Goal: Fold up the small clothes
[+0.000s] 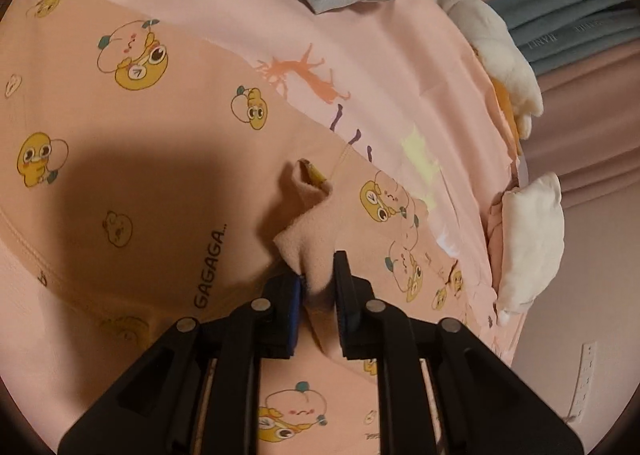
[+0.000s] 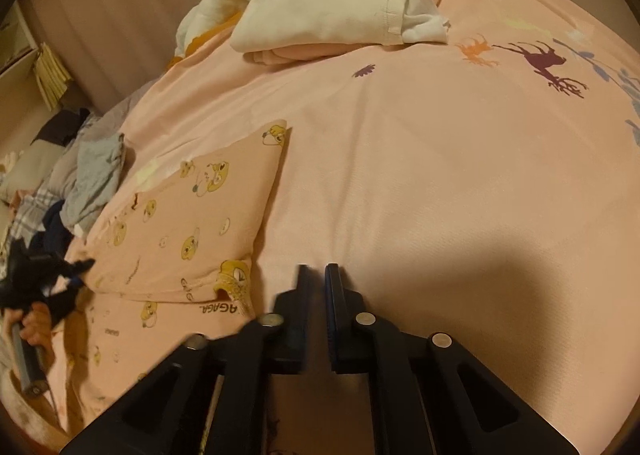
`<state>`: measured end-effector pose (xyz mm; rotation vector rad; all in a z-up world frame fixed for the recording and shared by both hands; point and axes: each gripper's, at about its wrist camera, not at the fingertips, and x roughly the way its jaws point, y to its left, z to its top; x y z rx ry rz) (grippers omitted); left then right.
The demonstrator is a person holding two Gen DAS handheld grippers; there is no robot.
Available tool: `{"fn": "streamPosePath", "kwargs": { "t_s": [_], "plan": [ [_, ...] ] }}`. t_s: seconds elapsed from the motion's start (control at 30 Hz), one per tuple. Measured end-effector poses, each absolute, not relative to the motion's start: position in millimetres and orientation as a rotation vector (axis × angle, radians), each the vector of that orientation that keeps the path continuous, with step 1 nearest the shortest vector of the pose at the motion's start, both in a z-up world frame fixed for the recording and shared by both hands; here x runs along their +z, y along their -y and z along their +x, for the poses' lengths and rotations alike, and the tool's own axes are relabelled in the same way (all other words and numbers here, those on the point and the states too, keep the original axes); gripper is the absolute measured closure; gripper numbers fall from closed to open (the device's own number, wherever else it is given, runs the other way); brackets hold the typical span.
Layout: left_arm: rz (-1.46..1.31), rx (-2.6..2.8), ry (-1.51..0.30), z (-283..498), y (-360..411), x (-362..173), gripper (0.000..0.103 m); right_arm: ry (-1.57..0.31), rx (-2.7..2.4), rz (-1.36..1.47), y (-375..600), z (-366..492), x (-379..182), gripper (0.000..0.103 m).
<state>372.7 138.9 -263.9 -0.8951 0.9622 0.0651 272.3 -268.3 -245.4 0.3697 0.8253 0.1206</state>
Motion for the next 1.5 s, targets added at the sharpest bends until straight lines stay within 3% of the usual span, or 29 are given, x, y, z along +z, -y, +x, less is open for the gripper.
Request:
{"fn": "streamPosePath", "kwargs": {
  "t_s": [0.03,0.1,0.2,0.4,0.53,0.9,1.03,1.1,1.23,1.33,1.37,1.5],
  "plan": [
    [-0.877,0.060,-0.962,372.8,-138.7,-260.0,0.085,-0.833,0.131,0.357,267.9,271.6,-243.9,0.092],
    [-0.858,0.053,-0.952,371.3,-141.8,-248.4,0.073,-0.860,0.154,0.311,263.7,269.4,-236.8,0.078],
    [-0.863,0.036,-0.881,360.8,-157.2,-223.4,0.057,-0.844,0.174,0.326,261.4,263.7,-221.4,0.073],
    [-0.745,0.189,-0.907,334.3,-194.7,-216.1,0.058,-0.757,0.282,0.243,223.5,263.6,-187.4,0.073],
    [-0.820,0.259,-0.943,302.6,-235.3,-240.3,0.058,-0.924,0.200,0.107,192.0,285.0,-230.7,0.073],
    [-0.962,0.356,-0.870,240.6,-330.1,-252.5,0.056,-0.882,0.144,0.030,186.7,278.6,-237.9,0.074],
    [-0.962,0.414,-0.852,230.8,-351.7,-247.9,0.047,-0.907,0.155,0.057,188.7,279.6,-235.6,0.074],
    [-0.949,0.455,-0.831,226.6,-362.7,-246.0,0.037,-0.921,0.151,0.033,185.3,278.8,-234.2,0.070],
    [-1.067,0.507,-0.725,218.2,-386.3,-250.3,0.035,-0.969,0.159,0.066,183.5,275.6,-232.3,0.056],
    [-1.087,0.576,-0.667,221.5,-397.8,-250.0,0.038,-0.983,0.140,0.096,187.4,270.0,-230.2,0.056],
    [-1.077,0.602,-0.667,224.9,-401.0,-248.2,0.045,-0.987,0.144,0.106,188.7,268.5,-229.4,0.056],
    [-0.884,0.700,-0.767,250.2,-395.1,-239.9,0.090,-0.992,0.158,0.145,195.9,262.0,-223.8,0.056]
  ]
}}
